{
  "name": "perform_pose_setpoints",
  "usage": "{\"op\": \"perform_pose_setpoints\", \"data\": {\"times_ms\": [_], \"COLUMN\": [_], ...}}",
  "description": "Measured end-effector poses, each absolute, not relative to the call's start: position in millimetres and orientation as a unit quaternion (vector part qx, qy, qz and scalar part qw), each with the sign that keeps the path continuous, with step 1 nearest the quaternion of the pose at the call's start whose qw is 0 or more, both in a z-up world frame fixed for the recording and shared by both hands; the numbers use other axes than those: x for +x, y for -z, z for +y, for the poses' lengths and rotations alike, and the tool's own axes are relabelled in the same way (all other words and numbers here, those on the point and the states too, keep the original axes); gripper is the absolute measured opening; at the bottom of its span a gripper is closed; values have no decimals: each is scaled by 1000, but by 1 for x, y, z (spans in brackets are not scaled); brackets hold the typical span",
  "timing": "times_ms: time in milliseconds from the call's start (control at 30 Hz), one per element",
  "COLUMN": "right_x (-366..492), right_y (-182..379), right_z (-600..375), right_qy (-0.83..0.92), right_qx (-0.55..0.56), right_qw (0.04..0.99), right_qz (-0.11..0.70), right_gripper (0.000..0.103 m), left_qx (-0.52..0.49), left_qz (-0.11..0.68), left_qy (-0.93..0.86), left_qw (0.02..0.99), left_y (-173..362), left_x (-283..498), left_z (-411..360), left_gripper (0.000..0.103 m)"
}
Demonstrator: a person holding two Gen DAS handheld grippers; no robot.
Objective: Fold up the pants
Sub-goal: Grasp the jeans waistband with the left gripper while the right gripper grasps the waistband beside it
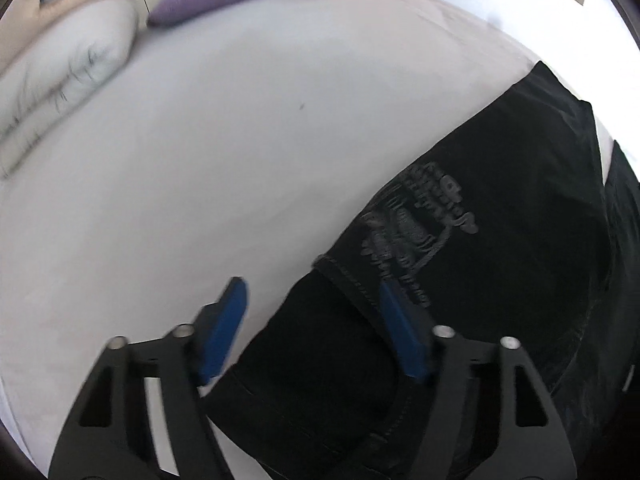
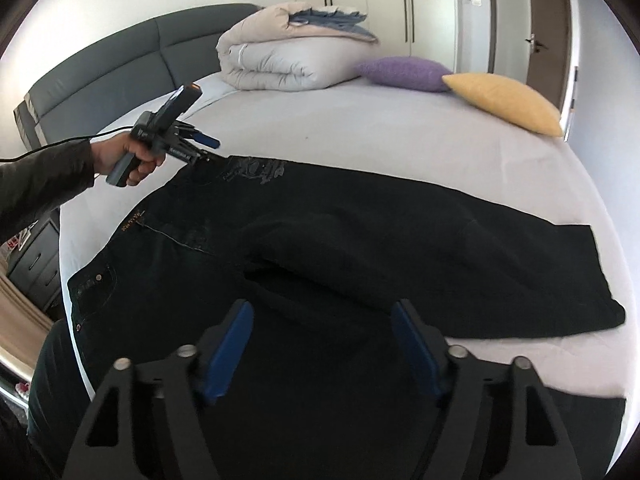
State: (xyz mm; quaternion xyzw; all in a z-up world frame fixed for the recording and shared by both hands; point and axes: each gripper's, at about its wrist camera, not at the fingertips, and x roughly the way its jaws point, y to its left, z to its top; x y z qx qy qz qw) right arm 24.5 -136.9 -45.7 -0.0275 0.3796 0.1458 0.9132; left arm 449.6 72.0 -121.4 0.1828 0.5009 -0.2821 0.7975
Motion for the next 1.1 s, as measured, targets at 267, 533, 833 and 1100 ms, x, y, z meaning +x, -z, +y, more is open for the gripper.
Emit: {"op": "perform_pose_setpoints", "data": {"times_ms": [267,533,833,1100], "right_x": [61,113,189,228], "right_y": [53,47,32,45], "right_z": [-126,-103,-48,-3], "right_qy": [-178,-196,-238,-241], "right_qx": [-32,-87,-177,-278], "right_qw": [902,892,868,840], "right_qz": [392,397,398,399], "right_gripper": [63,44,35,35], "left_qx": [159,211,201,198], "left_qz": [531,453,353,326], "left_qy": [294,274,272,273], "left_qw": [779,821,873,883], "left_y": [149,135,97,92], "left_x": [470,428,354,354], "left_z": [84,81,102,117], "left_gripper": [45,5,4,4]}}
